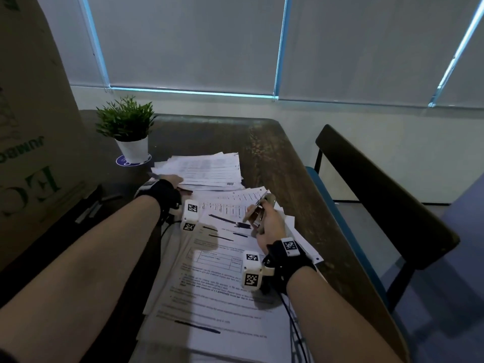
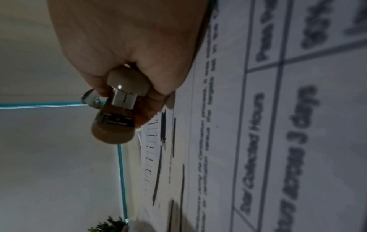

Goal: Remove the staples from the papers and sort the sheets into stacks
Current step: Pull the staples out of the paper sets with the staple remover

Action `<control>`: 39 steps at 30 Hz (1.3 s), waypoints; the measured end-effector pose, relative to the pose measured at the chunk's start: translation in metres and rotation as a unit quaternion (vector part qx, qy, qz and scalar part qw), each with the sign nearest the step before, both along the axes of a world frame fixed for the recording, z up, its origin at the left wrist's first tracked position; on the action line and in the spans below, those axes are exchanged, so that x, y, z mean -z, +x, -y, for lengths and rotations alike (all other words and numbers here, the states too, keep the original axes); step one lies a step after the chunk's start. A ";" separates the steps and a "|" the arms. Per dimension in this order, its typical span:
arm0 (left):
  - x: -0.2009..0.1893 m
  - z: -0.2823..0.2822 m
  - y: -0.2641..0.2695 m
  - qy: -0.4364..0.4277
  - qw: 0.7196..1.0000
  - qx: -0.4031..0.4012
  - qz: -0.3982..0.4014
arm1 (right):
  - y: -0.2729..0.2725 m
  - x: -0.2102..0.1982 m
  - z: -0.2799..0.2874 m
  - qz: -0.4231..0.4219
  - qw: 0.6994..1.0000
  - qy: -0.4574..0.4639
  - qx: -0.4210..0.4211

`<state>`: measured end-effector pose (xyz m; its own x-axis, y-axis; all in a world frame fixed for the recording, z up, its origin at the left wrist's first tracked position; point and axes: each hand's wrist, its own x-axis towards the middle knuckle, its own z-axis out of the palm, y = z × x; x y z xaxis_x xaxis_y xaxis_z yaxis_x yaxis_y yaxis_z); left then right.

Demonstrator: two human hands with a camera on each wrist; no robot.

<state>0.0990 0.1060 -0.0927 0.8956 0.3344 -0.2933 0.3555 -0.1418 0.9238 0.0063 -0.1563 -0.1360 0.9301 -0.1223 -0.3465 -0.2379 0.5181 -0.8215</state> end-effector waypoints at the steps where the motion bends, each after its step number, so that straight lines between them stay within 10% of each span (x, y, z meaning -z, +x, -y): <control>1: -0.004 0.007 -0.004 0.052 0.999 -0.005 0.000 | -0.001 -0.001 -0.001 -0.004 1.000 0.002 0.002; 4: -0.018 0.038 -0.035 0.184 0.982 0.017 0.030 | -0.004 -0.006 -0.001 0.002 1.000 0.016 0.000; 7: -0.027 0.076 -0.082 0.391 0.889 0.233 -0.042 | -0.010 -0.011 0.000 0.018 0.999 0.025 0.010; 11: -0.030 0.078 -0.107 0.500 0.816 0.287 -0.042 | -0.018 -0.020 -0.003 0.024 0.999 0.017 0.017; 14: -0.026 0.072 -0.110 0.402 0.883 0.243 -0.015 | -0.018 -0.027 -0.001 0.014 0.996 0.083 0.004; 17: -0.023 0.065 -0.111 0.118 0.972 0.201 0.007 | -0.022 -0.039 0.011 0.023 0.992 0.124 -0.019; 21: -0.019 0.062 -0.127 -0.262 0.942 0.189 -0.087 | -0.030 -0.062 0.029 0.068 0.994 0.031 -0.085; 26: 0.005 0.076 -0.133 -0.237 0.962 0.113 -0.072 | -0.038 -0.075 0.028 0.114 0.920 -0.325 -0.187; 31: 0.025 0.049 -0.118 0.014 0.995 0.095 0.011 | -0.023 -0.058 0.052 0.046 0.969 -0.242 -0.023; 39: 0.010 0.038 -0.125 -0.005 0.989 0.126 0.073 | -0.016 -0.048 0.072 0.053 0.975 -0.213 0.036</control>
<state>-0.0262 0.0677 -0.1030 0.9831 0.0932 -0.1573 0.1732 -0.1990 0.9646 -0.0093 -0.2281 -0.0878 0.9415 -0.3006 -0.1522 -0.1152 0.1371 -0.9838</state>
